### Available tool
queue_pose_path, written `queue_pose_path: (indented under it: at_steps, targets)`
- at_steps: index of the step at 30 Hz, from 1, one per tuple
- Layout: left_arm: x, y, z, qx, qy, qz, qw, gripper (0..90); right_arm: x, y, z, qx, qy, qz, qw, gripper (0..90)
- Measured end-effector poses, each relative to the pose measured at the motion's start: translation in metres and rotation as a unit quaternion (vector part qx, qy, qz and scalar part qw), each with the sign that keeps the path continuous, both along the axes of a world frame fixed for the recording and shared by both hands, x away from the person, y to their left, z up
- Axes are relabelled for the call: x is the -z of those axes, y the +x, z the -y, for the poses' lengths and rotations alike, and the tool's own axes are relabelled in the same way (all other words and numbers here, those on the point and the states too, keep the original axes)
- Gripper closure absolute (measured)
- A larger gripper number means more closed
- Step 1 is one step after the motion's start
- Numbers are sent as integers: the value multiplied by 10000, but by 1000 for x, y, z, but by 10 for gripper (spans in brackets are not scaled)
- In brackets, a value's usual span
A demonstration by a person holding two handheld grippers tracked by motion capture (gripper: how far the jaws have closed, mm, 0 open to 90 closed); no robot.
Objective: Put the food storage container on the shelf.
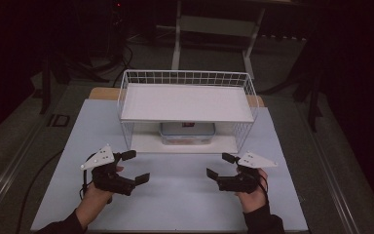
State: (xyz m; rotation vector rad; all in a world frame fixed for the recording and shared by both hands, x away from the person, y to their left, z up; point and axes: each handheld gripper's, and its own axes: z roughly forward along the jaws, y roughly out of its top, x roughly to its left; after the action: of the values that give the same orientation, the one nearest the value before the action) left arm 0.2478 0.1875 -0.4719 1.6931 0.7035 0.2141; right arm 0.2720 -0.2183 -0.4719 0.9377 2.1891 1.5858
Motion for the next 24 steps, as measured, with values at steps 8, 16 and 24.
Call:
queue_pose_path:
  at_steps: [8, 16, 24]
  targets:
    - [3, -7, -12, -47, 54, 35, 10000, 3, 1, -15, 26, 260, -33, 47, 9996, 141]
    - [7, -17, -23, -152, 125, 82, 9998, 3, 9, -30, 47, 317, -122, 123, 9993, 145]
    - [15, -24, -36, -314, 135, -14, 9994, 3, 10, -44, 63, 559, -260, 202, 9979, 143]
